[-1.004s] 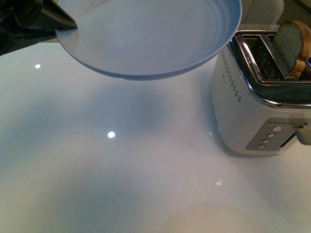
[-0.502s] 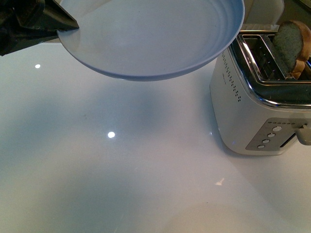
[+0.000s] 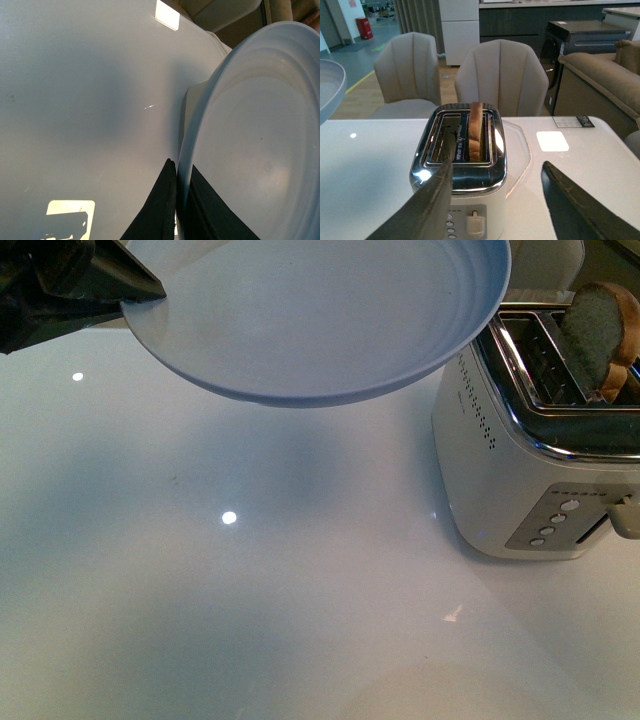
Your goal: Left arm holds plate, right arm toasts bread
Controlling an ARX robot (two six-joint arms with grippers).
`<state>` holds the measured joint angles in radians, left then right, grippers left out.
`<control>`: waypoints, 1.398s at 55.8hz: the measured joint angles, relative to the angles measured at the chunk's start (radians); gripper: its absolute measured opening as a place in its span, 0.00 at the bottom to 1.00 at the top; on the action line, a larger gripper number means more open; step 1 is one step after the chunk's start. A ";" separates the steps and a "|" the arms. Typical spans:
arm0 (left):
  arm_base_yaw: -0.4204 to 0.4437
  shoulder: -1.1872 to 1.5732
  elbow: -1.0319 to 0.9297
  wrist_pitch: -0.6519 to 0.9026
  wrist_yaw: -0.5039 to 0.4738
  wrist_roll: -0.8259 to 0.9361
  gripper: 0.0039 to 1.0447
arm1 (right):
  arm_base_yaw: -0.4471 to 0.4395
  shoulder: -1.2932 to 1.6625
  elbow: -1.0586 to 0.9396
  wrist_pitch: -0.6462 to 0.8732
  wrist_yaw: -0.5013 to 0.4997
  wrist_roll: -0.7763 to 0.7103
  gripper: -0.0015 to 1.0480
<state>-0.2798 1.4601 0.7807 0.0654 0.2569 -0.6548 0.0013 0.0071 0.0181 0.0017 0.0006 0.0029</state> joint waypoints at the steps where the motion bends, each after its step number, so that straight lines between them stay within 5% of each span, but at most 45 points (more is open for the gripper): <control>1: 0.000 0.000 0.000 0.000 0.002 0.001 0.02 | 0.000 0.000 0.000 0.000 0.000 0.000 0.64; 10: 0.002 0.000 -0.006 0.000 0.002 0.003 0.02 | 0.000 -0.001 0.000 0.000 0.000 0.000 0.93; 39: 0.084 0.009 -0.038 0.017 0.064 0.051 0.02 | 0.000 -0.001 0.000 0.000 0.000 0.000 0.92; 78: 0.621 0.423 -0.135 0.259 0.277 0.380 0.02 | 0.000 -0.001 0.000 0.000 0.000 0.000 0.92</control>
<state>0.3408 1.8835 0.6456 0.3244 0.5335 -0.2745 0.0013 0.0059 0.0177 0.0017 0.0002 0.0032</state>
